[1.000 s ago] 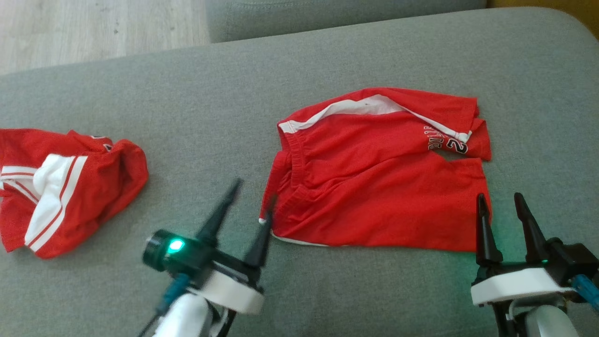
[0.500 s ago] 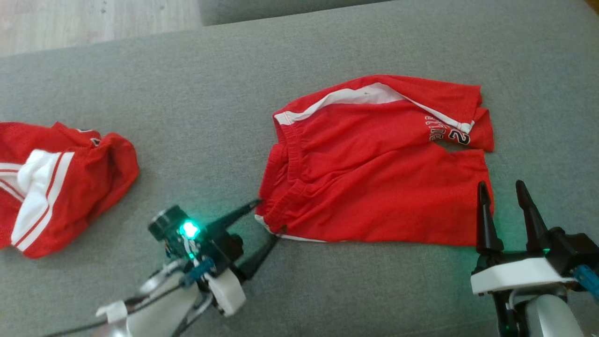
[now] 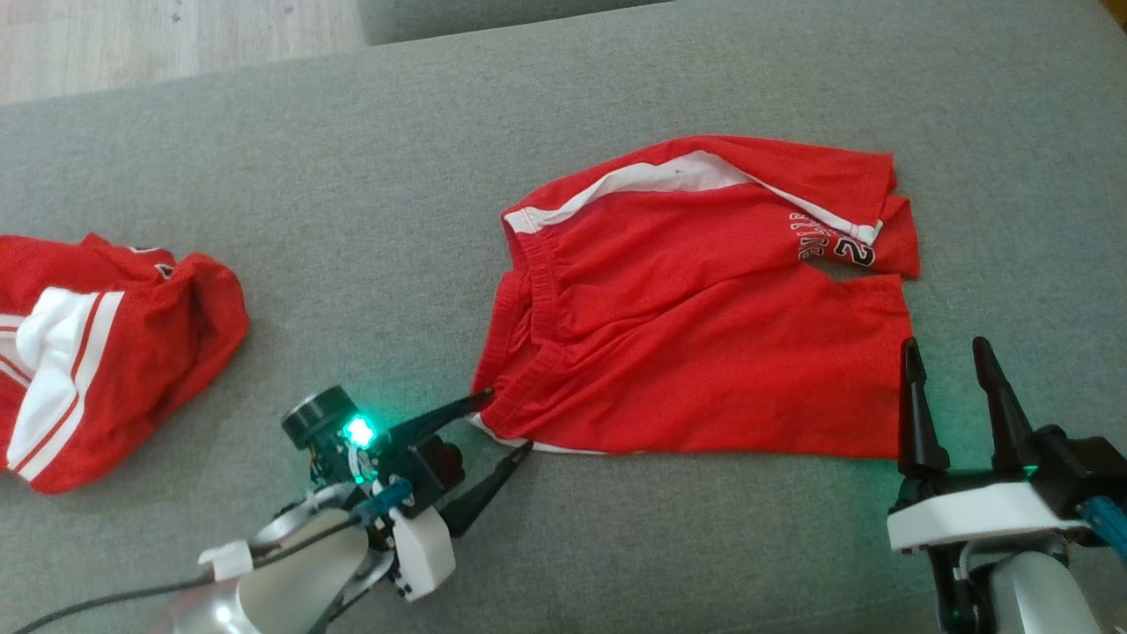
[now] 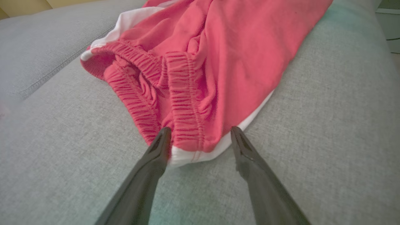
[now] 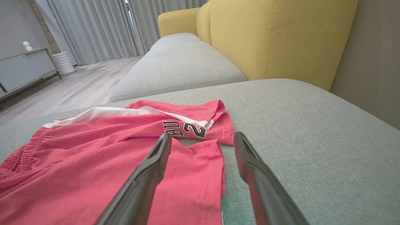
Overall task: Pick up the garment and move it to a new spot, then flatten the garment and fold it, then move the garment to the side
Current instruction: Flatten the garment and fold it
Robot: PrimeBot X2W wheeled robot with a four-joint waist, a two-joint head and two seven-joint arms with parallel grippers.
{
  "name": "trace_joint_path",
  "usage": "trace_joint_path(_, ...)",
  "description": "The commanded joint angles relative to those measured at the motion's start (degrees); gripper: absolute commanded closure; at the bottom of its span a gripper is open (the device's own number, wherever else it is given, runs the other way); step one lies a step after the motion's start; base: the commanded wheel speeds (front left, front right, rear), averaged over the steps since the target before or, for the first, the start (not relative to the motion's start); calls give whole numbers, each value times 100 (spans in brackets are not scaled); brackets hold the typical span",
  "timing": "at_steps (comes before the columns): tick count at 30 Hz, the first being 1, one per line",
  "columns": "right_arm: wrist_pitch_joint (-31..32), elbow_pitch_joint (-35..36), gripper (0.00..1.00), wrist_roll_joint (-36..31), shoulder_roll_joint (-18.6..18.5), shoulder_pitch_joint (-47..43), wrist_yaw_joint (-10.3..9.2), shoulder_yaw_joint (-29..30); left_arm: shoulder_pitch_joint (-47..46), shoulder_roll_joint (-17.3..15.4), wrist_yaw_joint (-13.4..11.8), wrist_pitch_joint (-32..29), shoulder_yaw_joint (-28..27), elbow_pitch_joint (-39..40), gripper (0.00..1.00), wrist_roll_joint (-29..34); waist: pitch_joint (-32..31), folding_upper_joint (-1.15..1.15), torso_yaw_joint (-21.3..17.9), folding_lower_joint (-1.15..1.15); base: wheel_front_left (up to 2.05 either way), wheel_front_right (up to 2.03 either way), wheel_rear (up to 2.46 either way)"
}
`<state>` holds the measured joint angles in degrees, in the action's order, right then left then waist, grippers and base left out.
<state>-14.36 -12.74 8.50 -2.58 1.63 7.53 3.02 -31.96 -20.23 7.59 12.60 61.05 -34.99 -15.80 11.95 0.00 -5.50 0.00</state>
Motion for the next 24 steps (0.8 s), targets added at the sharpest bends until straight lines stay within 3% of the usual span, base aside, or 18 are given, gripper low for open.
trace_joint_path(1, -63, 155, 0, 14, -30, 144, -4, -110, -282, -183, -10, 3, -134, 74, 0, -48, 3, 0, -6, 0, 0, 0, 0)
trace_joint_path(6, -63, 133, 0, 19, -30, 163, -4, -141, -414, -199, -10, -138, 58, -51, 0, -150, 29, 0, -32, 0, 0, 0, 0)
trace_joint_path(8, -63, 118, 0, 12, -30, 179, -4, -142, -435, -184, -10, -166, 103, -74, 100, -247, 42, 0, -47, 0, 0, 0, 0)
trace_joint_path(12, -63, 93, 0, 3, -30, 191, -4, -117, -439, -120, -30, -13, -91, 15, 100, -623, 51, 0, -62, 0, 0, 0, 0)
trace_joint_path(18, -63, -4, 0, -195, -39, 96, -4, -312, -295, -43, -291, 226, -716, 513, 100, -993, 17, 0, -32, 0, 0, 0, 0)
trace_joint_path(24, -60, -161, 0, -381, -433, -161, -4, -710, -34, -7, -406, 238, -1011, 895, 100, -979, -63, 0, 15, 0, 0, 0, 0)
